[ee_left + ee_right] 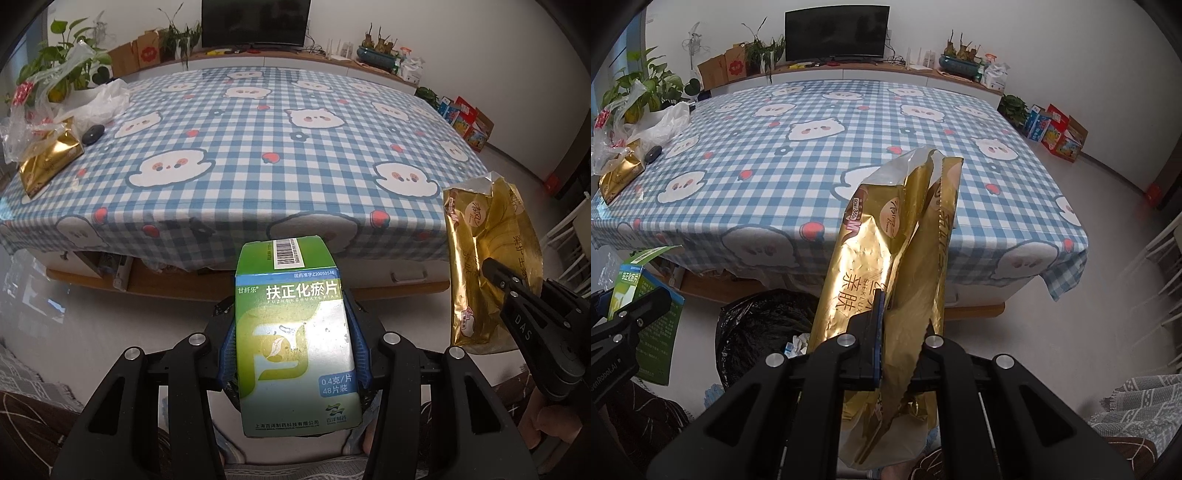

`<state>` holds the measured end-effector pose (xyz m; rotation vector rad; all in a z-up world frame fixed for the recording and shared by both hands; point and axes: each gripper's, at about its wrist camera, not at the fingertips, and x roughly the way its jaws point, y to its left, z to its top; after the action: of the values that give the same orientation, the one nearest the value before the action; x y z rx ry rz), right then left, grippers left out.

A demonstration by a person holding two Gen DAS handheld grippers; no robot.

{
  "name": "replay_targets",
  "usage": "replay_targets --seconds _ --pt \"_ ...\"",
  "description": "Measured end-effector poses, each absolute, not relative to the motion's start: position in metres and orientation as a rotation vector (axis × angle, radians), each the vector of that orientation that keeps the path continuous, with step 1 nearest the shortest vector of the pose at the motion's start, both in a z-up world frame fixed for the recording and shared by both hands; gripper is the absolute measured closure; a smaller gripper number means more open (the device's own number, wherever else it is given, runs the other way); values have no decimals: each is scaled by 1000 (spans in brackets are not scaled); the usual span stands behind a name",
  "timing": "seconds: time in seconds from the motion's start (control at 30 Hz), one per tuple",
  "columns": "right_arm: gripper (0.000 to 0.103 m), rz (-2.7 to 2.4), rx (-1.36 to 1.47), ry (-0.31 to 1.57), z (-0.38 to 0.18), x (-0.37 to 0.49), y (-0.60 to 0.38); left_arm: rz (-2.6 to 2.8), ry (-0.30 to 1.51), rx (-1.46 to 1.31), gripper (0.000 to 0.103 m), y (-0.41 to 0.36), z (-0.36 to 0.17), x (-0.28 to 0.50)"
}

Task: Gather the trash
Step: 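Carry the green box and gold foil bag over the black bin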

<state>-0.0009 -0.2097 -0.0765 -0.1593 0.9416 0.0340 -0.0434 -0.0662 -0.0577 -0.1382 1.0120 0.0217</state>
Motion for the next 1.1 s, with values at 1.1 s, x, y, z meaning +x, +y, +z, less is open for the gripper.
replay_targets --seconds 1.1 --pt "98 -82 -114 1131 -181 28 -262 -57 1205 -55 55 -127 -196 -5"
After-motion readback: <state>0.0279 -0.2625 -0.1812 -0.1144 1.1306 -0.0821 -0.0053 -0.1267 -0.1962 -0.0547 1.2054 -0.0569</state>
